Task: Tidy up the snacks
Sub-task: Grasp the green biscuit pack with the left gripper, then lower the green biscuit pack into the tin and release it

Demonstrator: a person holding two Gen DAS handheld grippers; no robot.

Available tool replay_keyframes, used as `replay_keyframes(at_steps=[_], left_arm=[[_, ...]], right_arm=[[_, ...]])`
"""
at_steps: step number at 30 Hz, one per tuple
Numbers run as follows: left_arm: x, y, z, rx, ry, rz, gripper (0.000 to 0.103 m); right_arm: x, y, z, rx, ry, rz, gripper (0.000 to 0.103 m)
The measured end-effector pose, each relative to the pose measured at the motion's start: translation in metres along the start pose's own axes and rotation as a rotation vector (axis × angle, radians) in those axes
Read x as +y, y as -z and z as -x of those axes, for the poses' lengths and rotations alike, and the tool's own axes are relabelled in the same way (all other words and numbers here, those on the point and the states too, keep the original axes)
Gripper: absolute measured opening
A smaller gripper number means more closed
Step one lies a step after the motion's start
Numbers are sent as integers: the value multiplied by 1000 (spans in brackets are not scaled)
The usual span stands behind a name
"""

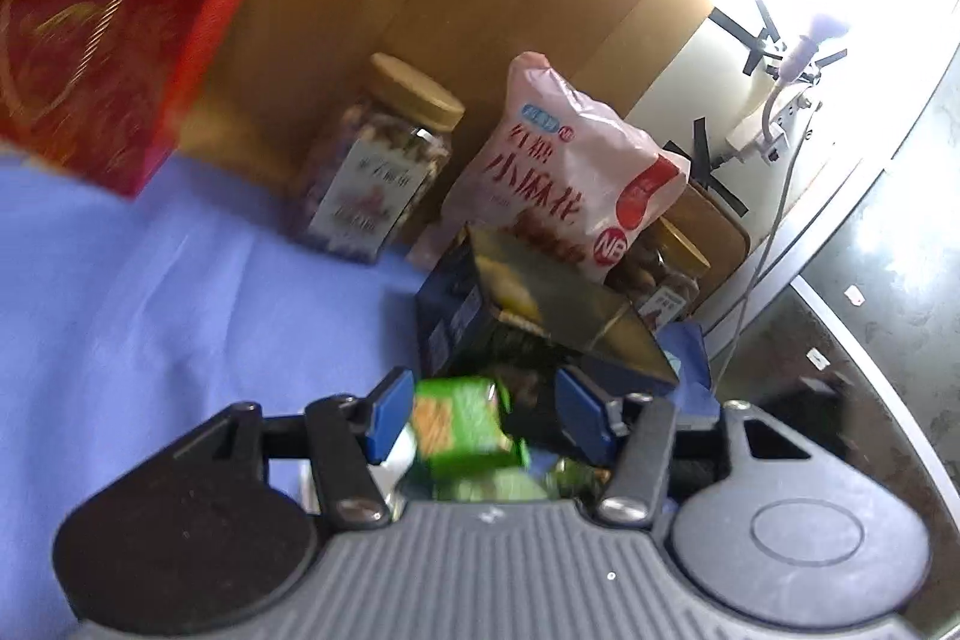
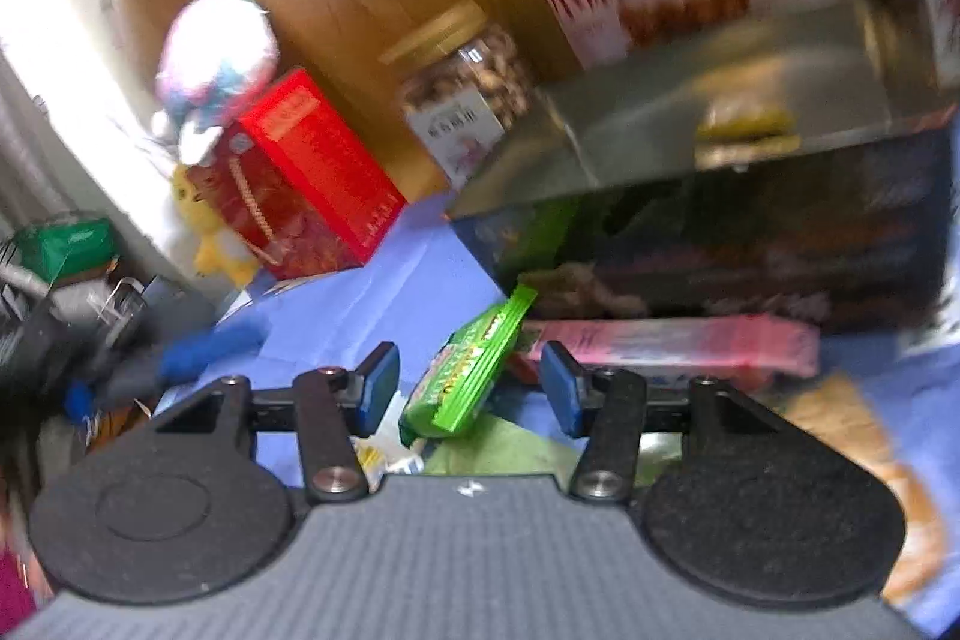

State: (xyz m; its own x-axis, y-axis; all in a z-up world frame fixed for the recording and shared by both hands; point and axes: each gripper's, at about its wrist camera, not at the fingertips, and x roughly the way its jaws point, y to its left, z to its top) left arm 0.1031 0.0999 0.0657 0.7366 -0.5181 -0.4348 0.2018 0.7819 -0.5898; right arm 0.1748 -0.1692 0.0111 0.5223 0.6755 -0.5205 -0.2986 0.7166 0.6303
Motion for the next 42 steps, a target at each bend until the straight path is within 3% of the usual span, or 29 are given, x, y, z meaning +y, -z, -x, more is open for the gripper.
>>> replay_keyframes(at_steps=[1,2,4,9,14,16,19,22,24,27,32,33,36,40,42], left_arm=[[3,4,5,0,-1,3,54],[4,7,10,0,-3,1,54],[4,11,16,0,-8,-13,54],[-9,29,27,13,61,-63,54],[-39,62,5,132,172,-148,54],[-51,76,-9,192,202,-177,54],[-64,96,-26,264,214,-205,54],[-73,110,-36,309,197,-224,54],[-74,114,-37,320,184,-230,54],[-76,113,-40,319,162,-223,54],[-87,106,-51,323,130,-255,54],[-90,105,-55,326,128,-270,59],[-95,108,-74,354,89,-309,60],[-100,118,-85,383,72,-363,46],[-100,120,-86,412,105,-339,47]], right_arm=[[-1,1,-6,17,10,-22,32],[-5,0,-5,21,-23,-63,24],[-11,2,6,-1,-50,-131,21],[-1,29,79,-101,-86,-77,18],[-19,92,144,-121,-89,-138,17],[-28,110,156,-118,-40,-155,17],[-24,122,155,-114,85,-94,23],[-9,126,158,-135,179,43,45],[5,130,161,-153,210,175,52],[23,140,156,-153,246,359,78],[24,154,131,-95,328,513,81],[22,154,128,-89,347,522,81],[17,149,123,-93,360,501,78],[15,146,122,-108,366,509,51],[15,145,122,-119,372,510,42]])
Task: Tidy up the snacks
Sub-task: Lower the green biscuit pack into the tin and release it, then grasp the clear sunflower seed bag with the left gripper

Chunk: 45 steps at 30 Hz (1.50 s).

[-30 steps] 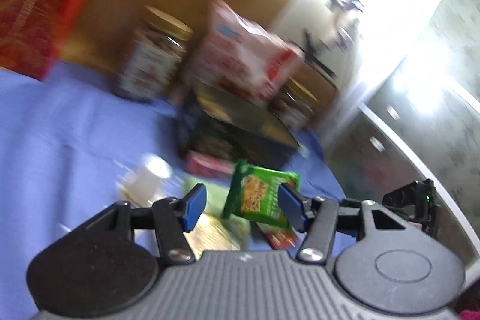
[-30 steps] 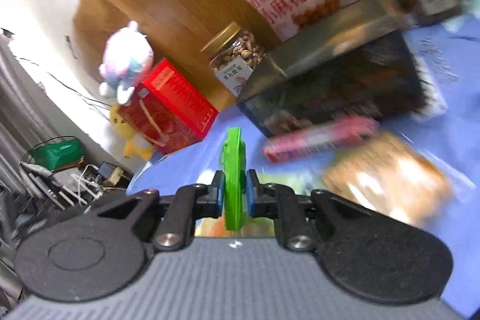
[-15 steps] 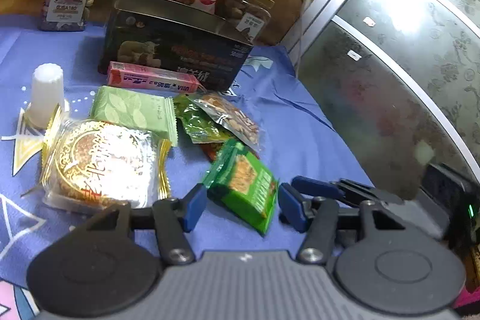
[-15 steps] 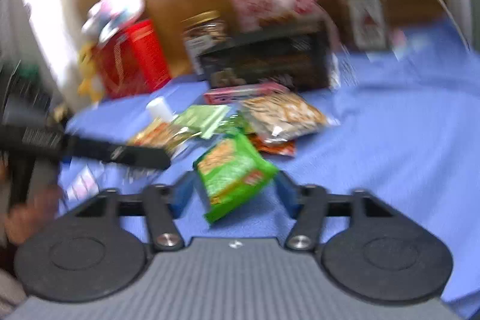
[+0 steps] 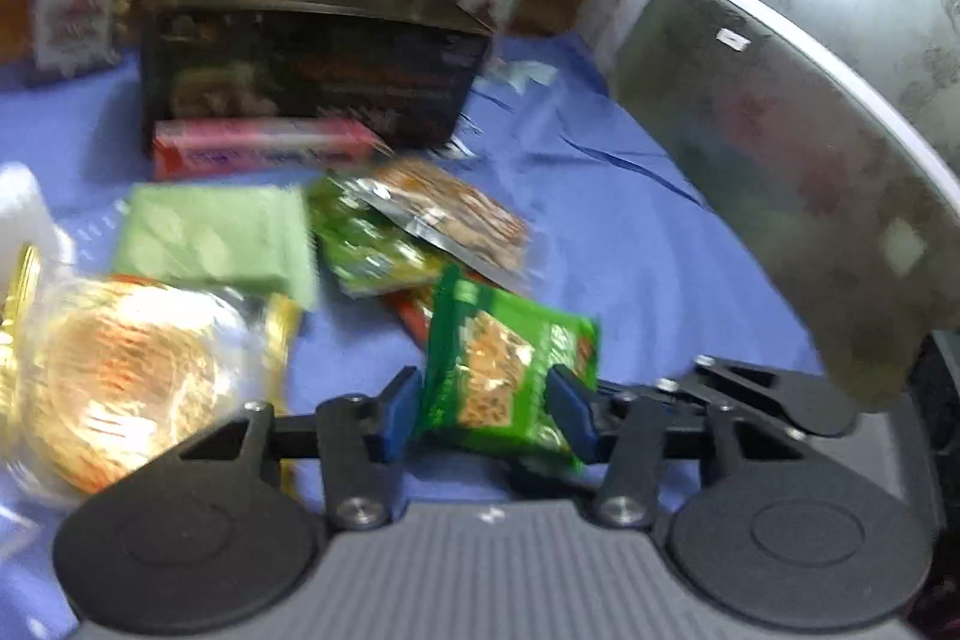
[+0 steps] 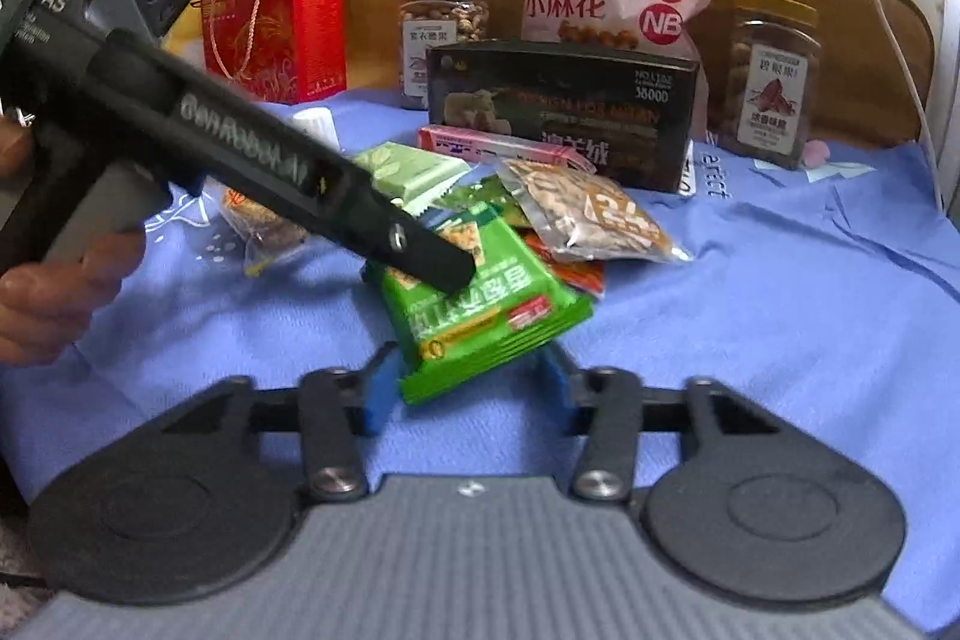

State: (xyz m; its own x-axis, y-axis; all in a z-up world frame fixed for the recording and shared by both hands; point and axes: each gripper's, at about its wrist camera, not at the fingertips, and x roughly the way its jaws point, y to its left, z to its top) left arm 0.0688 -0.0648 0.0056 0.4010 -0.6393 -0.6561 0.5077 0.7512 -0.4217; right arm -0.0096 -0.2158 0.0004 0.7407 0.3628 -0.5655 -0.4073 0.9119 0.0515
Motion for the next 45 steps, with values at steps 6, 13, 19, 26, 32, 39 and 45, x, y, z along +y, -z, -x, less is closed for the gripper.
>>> replay_keyframes(at_steps=[6,13,19,26,32,39,45], left_arm=[[-11,-10,27,-80,-9,-36,47],[-1,-75,44,-195,-52,-19,48],[28,-140,20,-252,-168,44,49],[66,-152,6,-236,-240,149,49],[49,-106,28,-249,-92,109,56],[35,-80,-9,-82,-71,121,56],[33,-72,0,-103,-82,146,57]], right_arm=[[1,-12,19,-88,-41,0,33],[-25,-81,-6,-179,-86,14,33],[-61,-136,-72,-173,-104,-50,35],[-87,-129,-78,-192,-41,-145,49],[-101,-71,-46,-98,-88,-240,75],[-60,-39,-49,-13,-43,-108,67],[-41,-29,-14,-17,-16,-42,22]])
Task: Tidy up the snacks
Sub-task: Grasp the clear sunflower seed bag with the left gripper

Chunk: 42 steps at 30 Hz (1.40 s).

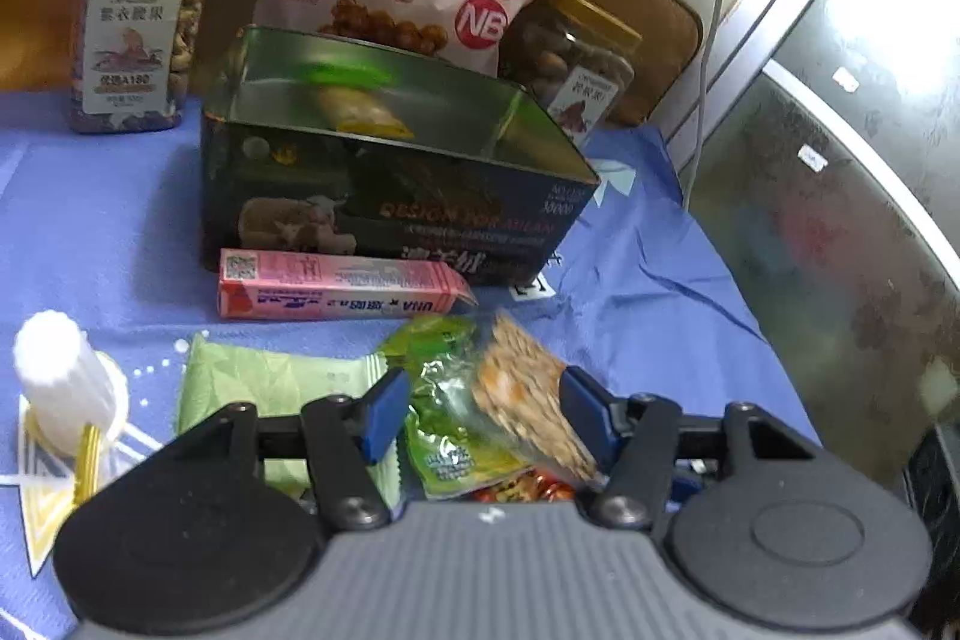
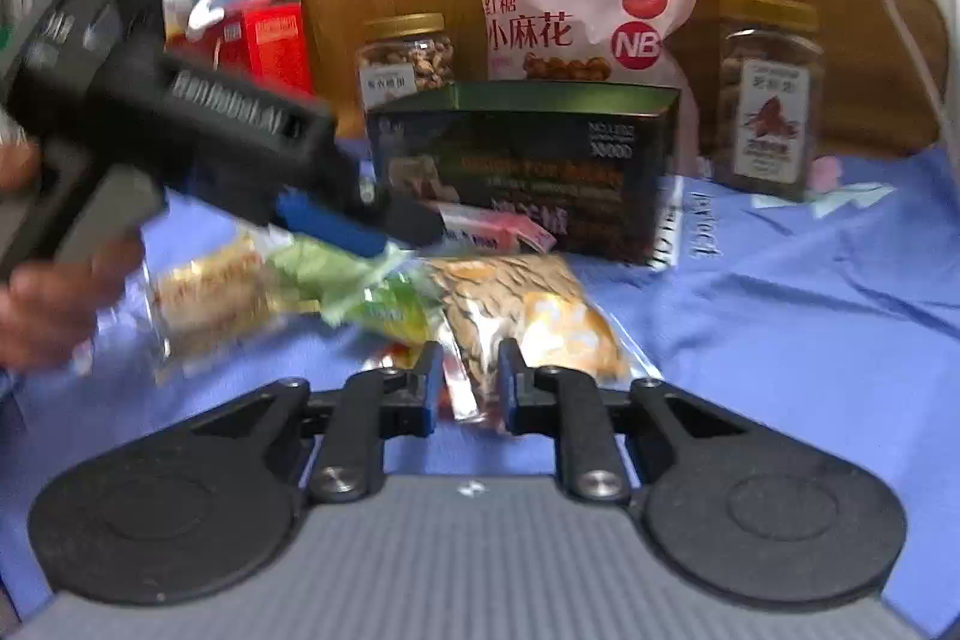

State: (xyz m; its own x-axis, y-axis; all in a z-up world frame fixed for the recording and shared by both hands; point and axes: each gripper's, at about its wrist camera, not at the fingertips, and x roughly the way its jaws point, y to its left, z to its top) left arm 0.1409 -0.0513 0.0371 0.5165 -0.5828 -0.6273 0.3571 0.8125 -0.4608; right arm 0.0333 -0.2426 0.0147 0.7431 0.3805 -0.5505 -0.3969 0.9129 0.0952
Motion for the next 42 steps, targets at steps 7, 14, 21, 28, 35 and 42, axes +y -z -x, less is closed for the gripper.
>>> replay_keyframes(at_steps=[7,14,21,28,35,42], left_arm=[[-10,0,-22,50,-7,-4,57],[-25,5,-41,44,-22,-56,71],[-48,14,-43,65,2,-102,34],[-66,29,-21,67,101,-118,24],[-97,61,-9,108,176,-212,25],[-79,59,6,85,151,-139,42]], right_arm=[[-33,22,23,3,43,-242,27],[-56,17,3,-8,-72,-396,54],[-47,15,3,-55,-24,-383,29],[-46,29,41,-113,8,-386,18],[-17,35,76,-111,36,-259,11],[-18,48,86,-79,44,-307,17]])
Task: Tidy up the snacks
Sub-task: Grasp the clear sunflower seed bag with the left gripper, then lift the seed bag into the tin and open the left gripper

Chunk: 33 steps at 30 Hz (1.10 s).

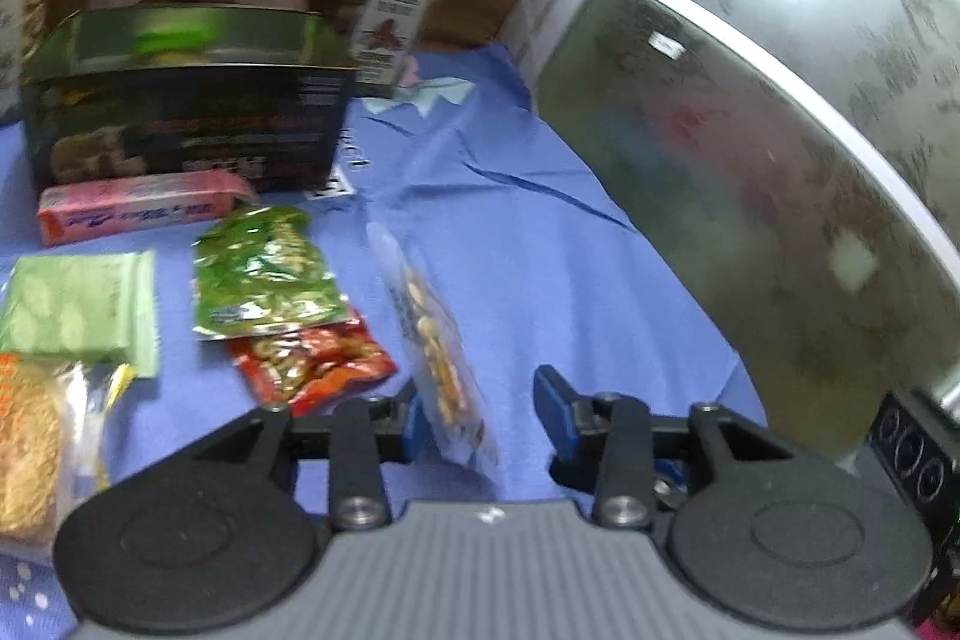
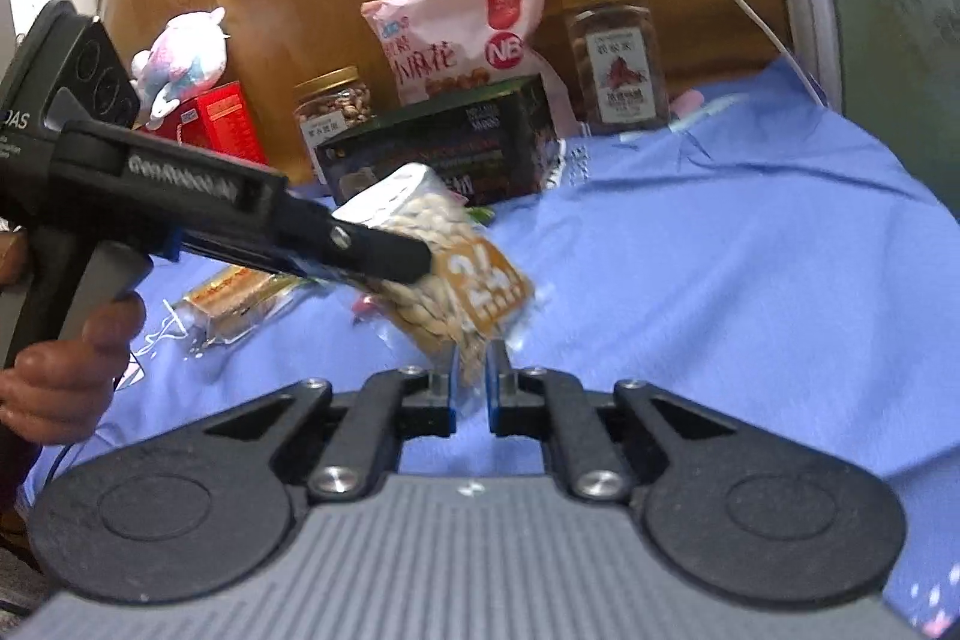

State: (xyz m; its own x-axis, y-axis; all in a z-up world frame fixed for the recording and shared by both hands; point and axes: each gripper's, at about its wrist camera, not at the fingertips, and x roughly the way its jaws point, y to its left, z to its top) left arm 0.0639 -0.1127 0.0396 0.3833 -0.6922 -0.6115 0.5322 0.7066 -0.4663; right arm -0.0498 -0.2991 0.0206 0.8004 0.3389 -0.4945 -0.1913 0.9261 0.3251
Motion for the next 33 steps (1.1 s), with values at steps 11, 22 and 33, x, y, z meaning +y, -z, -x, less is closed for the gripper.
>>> replay_keyframes(at_steps=[11,22,33], left_arm=[[11,3,-3,24,5,64,61],[25,8,13,7,40,140,63],[47,7,-3,61,33,220,69]], right_arm=[[-31,1,10,-10,42,-192,56],[-64,-8,23,-45,-19,-315,56],[-72,-23,-21,78,-186,-336,55]])
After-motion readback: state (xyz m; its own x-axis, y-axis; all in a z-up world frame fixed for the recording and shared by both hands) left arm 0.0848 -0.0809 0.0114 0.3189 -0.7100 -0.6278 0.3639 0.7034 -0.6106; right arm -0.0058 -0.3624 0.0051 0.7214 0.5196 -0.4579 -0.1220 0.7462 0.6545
